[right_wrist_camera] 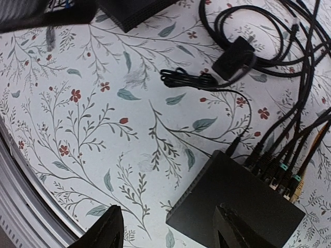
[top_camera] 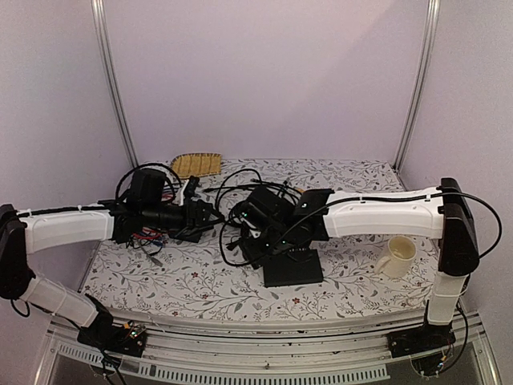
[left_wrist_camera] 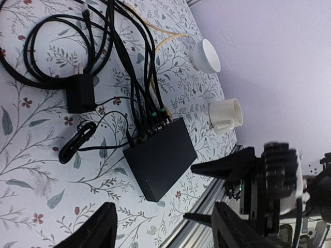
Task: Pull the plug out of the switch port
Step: Hold the switch port at the center of the board.
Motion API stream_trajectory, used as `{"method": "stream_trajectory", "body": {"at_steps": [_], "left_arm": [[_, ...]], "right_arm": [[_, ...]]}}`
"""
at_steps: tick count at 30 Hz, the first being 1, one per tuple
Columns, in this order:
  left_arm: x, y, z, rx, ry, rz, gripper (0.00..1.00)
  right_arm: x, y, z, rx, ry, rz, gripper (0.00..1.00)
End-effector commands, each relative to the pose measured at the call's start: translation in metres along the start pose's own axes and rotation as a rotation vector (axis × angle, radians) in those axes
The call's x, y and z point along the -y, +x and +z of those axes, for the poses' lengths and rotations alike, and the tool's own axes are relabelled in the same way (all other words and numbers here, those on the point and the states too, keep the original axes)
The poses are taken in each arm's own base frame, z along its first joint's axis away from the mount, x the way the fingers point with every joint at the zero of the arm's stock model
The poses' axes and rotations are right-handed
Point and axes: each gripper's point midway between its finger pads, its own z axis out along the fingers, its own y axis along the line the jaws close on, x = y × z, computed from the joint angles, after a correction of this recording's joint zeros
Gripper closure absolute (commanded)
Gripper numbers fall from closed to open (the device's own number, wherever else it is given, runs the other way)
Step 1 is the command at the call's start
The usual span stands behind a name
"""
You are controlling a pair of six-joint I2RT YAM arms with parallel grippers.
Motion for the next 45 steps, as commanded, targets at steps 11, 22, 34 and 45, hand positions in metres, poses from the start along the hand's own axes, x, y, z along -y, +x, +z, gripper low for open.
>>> {"method": "stream_trajectory", "body": {"at_steps": [11, 22, 34, 45], "left_arm": [[0.022, 0.047, 0.040, -0.156, 0.224, -0.011, 0.35], [0.004, 0.052, 0.082, -0.183, 0.215, -0.043, 0.37], [-0.011, 0.053, 0.128, -0.227, 0.151, -0.040, 0.39], [-0.040, 0.062, 0.157, -0.275, 0.033, -0.034, 0.41]], "right_arm": [[0.077, 0.018, -0.002, 0.032, 0.083, 0.324, 0.41], [0.098, 0.032, 0.018, 0.020, 0.041, 0.429, 0.44], [0.116, 0.021, 0.031, -0.010, -0.005, 0.461, 0.44], [0.114, 0.022, 0.037, -0.024, -0.020, 0.437, 0.42]]}}
